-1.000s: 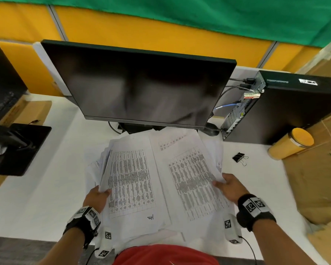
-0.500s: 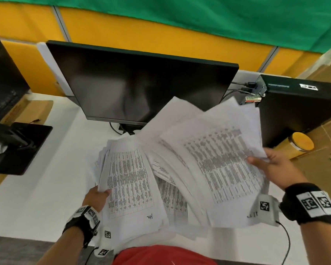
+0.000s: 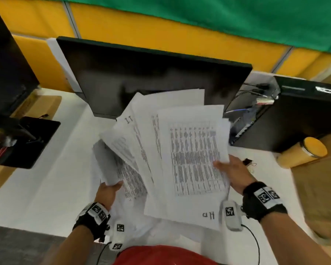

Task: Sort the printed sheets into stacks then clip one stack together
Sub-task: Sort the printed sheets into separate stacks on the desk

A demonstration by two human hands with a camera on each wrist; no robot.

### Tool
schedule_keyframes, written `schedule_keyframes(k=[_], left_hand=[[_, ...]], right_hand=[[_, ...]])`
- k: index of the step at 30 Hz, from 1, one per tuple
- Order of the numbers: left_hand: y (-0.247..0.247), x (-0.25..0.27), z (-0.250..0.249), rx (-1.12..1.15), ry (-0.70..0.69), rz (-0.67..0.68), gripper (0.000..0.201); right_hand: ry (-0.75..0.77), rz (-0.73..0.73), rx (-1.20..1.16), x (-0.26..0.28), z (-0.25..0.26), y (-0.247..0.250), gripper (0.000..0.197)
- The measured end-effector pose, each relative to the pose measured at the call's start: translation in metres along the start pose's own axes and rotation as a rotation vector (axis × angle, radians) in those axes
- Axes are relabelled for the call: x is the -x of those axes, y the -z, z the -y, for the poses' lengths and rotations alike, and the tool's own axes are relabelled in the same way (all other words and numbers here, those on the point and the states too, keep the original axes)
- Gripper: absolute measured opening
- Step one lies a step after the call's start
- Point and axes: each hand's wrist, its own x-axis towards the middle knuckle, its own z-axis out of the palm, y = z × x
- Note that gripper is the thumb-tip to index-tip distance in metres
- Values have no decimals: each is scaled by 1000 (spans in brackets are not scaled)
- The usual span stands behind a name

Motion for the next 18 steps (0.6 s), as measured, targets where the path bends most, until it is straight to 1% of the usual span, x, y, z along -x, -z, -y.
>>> schedule_keyframes(k=[2, 4, 6, 7, 8, 9, 10, 11, 12, 13, 14, 15, 16, 18], left_hand=[[-8, -3, 6, 82, 59, 61, 65], [-14, -2, 8, 166, 107, 129, 65], [-17, -4, 15, 349, 129, 197, 65], [-19, 1, 14, 407, 144, 217, 68], [-20, -4, 20, 436, 146, 228, 80], [-21, -6, 23, 428, 128, 247, 96], [-23, 3, 19, 376, 93, 230, 105], [-24, 6, 18, 308, 28, 224, 105], [-26, 10, 16, 217, -38, 212, 98], [-29, 13, 15, 119, -99, 173, 86], [-33, 12, 14, 50, -131, 130, 76], [-35, 10, 15, -2, -148, 73, 71], [-36, 8, 16, -36, -142, 34, 70], [-36, 4, 17, -62, -95, -23, 75]], right_hand=[[-72, 69, 124, -6, -26, -18, 23], [-106, 104, 250, -13, -49, -29, 20], [-132, 127, 298, -19, -65, -36, 18], [-142, 123, 293, -20, -69, -39, 17], [-149, 114, 281, -21, -70, -41, 18], [-151, 108, 271, -20, -68, -44, 18], [-148, 108, 270, -19, -64, -47, 19], [-142, 111, 274, -17, -60, -50, 19], [-134, 113, 281, -17, -56, -53, 20], [-126, 115, 286, -15, -52, -55, 20], [-114, 114, 287, -15, -49, -56, 21], [-102, 113, 288, -14, -46, -56, 21], [-83, 113, 294, -14, -44, -57, 20], [-51, 122, 326, -14, -41, -55, 16]])
